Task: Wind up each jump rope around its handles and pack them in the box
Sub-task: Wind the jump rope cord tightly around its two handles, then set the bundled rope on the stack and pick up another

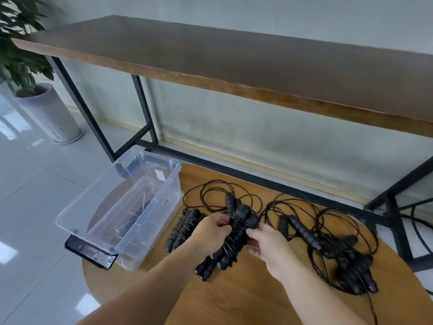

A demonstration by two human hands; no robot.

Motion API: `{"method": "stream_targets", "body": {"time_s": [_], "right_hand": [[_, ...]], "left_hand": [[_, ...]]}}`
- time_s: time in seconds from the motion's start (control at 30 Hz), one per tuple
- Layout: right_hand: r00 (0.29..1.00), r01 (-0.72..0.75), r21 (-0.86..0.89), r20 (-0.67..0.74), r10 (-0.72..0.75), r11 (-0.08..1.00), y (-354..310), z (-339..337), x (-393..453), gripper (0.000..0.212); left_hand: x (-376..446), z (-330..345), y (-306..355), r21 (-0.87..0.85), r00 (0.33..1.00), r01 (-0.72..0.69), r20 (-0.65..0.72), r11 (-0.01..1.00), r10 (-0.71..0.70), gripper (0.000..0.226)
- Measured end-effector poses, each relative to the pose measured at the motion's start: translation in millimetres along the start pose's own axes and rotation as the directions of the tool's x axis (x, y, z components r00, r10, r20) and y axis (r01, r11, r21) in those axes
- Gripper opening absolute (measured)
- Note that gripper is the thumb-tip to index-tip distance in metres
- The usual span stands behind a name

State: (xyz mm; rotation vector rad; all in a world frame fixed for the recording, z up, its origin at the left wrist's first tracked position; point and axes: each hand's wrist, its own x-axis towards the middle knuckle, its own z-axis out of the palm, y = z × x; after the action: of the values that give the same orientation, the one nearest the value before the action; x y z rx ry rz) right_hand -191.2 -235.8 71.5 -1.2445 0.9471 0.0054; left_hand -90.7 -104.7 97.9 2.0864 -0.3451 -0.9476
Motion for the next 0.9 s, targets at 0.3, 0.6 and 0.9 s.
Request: {"method": "stream_targets", "body": {"time_s": [0.3,0.6,0.9], "right_hand": [[0.977,-0.19,-0.017,-0.104,0.188,0.982,99,3,50,0.027],[0.958,-0.262,0.003,-0.121,0.26,0.965,135,11,88,0.023],[0.947,-0.3,-0.046,-0.13,0.292,0.953,152,18,99,0.048]], "left_hand": [[24,60,-65,0.112,0.968,0.201,0.129,0.973,-0.215,0.051],[51,79,-88,0.254,0.934,0.288,0.138,0.923,-0.33,0.055],[55,88,-98,0.448,0.95,0.172,0.16,0.877,-0.268,0.058]]}}
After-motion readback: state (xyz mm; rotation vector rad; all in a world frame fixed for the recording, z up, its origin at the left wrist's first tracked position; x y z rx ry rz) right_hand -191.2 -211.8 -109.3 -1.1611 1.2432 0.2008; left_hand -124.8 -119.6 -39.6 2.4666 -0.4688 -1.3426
